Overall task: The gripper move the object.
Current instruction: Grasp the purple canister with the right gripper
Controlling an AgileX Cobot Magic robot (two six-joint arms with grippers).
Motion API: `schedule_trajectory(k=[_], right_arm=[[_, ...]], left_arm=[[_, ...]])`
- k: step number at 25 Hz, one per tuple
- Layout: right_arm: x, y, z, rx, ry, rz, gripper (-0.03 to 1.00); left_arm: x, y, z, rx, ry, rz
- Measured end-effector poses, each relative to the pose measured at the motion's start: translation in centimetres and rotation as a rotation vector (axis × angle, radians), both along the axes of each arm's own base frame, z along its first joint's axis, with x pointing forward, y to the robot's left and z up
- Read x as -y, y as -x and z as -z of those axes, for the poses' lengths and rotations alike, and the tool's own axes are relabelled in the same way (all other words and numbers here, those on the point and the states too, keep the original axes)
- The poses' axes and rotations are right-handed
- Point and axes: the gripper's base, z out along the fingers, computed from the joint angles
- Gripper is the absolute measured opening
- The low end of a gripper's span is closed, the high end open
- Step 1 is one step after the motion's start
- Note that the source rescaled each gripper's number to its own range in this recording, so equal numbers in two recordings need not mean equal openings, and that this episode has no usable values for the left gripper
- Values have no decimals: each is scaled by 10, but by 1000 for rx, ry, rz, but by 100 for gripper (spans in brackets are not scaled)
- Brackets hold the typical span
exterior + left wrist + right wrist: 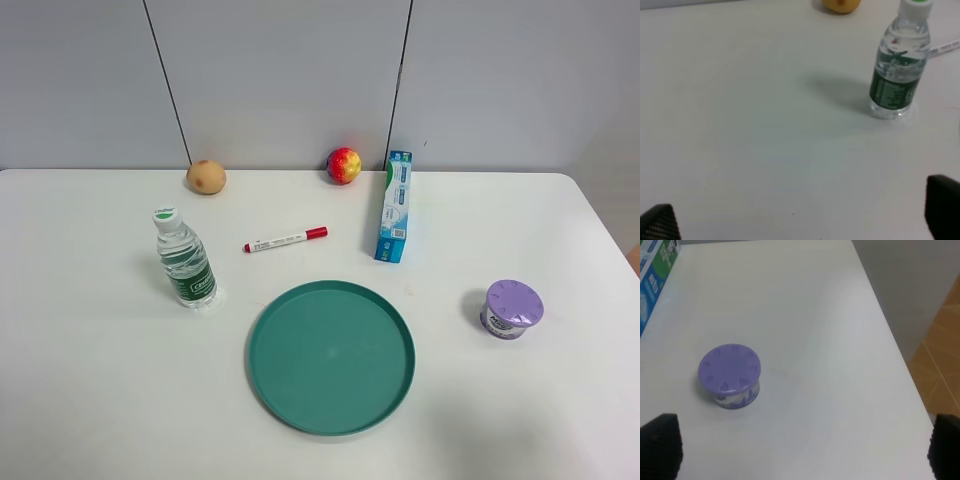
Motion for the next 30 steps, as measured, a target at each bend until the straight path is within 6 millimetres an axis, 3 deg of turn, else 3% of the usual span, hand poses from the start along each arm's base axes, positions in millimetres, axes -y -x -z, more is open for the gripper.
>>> schedule_trajectory(k=[30], right_arm=[[0, 0, 0, -1, -4, 2, 100]], left_arm=[[0, 0, 0, 0, 0, 0]])
